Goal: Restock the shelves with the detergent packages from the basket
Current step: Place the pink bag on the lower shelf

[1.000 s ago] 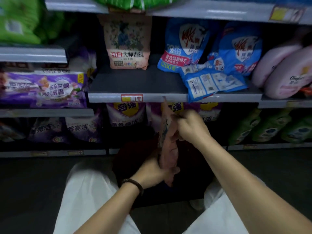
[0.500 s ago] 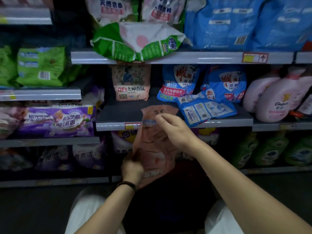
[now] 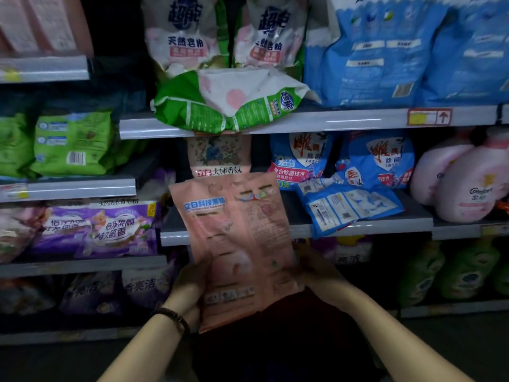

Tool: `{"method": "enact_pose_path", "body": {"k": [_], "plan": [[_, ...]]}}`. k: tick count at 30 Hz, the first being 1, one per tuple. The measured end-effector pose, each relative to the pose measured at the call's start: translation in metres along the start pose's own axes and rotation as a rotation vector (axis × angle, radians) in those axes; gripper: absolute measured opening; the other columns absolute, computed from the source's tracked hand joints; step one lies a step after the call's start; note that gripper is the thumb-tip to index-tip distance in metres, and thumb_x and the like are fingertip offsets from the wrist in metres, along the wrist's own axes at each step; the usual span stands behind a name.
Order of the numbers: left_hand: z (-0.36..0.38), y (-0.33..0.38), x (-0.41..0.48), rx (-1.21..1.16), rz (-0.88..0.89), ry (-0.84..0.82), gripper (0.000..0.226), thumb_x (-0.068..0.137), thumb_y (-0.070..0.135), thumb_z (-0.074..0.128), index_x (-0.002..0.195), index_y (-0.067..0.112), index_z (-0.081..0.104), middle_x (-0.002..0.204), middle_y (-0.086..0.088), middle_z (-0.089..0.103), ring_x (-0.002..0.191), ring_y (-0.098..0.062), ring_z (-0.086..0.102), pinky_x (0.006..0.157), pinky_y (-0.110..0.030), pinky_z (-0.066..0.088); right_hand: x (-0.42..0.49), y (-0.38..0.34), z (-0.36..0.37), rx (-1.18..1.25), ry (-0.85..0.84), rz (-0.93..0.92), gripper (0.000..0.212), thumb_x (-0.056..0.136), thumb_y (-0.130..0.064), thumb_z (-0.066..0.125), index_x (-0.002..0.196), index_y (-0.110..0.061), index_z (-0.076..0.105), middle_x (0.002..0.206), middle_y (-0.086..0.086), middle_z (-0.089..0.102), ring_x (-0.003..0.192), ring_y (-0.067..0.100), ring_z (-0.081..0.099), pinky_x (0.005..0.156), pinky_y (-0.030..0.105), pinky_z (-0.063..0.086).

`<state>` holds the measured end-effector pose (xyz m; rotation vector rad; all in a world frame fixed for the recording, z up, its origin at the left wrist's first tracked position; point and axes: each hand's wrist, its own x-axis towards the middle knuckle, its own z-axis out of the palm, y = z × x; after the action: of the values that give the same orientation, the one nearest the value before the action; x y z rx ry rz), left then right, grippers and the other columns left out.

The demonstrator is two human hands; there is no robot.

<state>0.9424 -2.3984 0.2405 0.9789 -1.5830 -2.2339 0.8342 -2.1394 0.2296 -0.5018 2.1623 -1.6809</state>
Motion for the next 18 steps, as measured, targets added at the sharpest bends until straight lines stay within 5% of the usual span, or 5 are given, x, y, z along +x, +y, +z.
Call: {"method": "enact_pose_path", "body": {"k": [3,6,8,12,18], "plan": [[-0.007,0.020,0.025,0.083,0.037,-0.014,0.073,0.072,0.073,0.078,0.120,0.019,0.075,0.114,-0.014,0.079,0.099,-0.037,0.077,0.093,-0.062,0.058,0.018,-0.023,0.005,0.135,0.068,-0.016,0.055,0.073,-0.013,0.091,0.125,-0.015,0.070,0.114,0.015,0.079,0.110,0.039,0.074,0.097,0.059,0.059],[-0.002,0.042,0.031,0.063,0.109,-0.220,0.053,0.096,0.058,0.066,0.126,0.015,0.072,0.122,-0.021,0.075,0.113,-0.044,0.072,0.099,-0.069,0.053,0.044,-0.027,0.010,0.241,0.170,-0.040,0.051,0.075,0.007,0.087,0.122,-0.005,0.070,0.110,0.017,0.080,0.095,0.027,0.078,0.083,0.044,0.065],[-0.004,0.046,0.042,0.136,0.136,-0.365,0.060,0.085,0.041,0.086,0.132,0.013,0.062,0.129,-0.024,0.071,0.120,-0.044,0.068,0.101,-0.067,0.053,0.063,-0.029,0.016,0.229,0.217,-0.054,0.039,0.083,0.012,0.079,0.114,-0.010,0.072,0.102,0.009,0.082,0.084,0.015,0.077,0.070,0.031,0.064],[-0.015,0.036,0.079,0.319,0.165,-0.378,0.114,0.044,0.016,0.108,0.136,0.034,0.045,0.136,-0.006,0.069,0.122,-0.031,0.070,0.101,-0.056,0.057,0.104,-0.037,0.030,0.066,0.260,-0.119,0.052,0.071,-0.015,0.083,0.122,-0.021,0.072,0.107,-0.003,0.081,0.101,0.019,0.078,0.086,0.043,0.064],[-0.008,0.080,0.152,0.423,0.495,-0.185,0.111,0.040,0.025,0.102,0.138,0.015,0.051,0.131,-0.002,0.069,0.118,-0.011,0.069,0.098,-0.033,0.059,0.180,-0.051,0.047,-0.027,0.316,-0.177,0.039,0.086,-0.020,0.078,0.119,-0.037,0.068,0.111,-0.013,0.078,0.103,0.006,0.073,0.093,0.040,0.061]]}}
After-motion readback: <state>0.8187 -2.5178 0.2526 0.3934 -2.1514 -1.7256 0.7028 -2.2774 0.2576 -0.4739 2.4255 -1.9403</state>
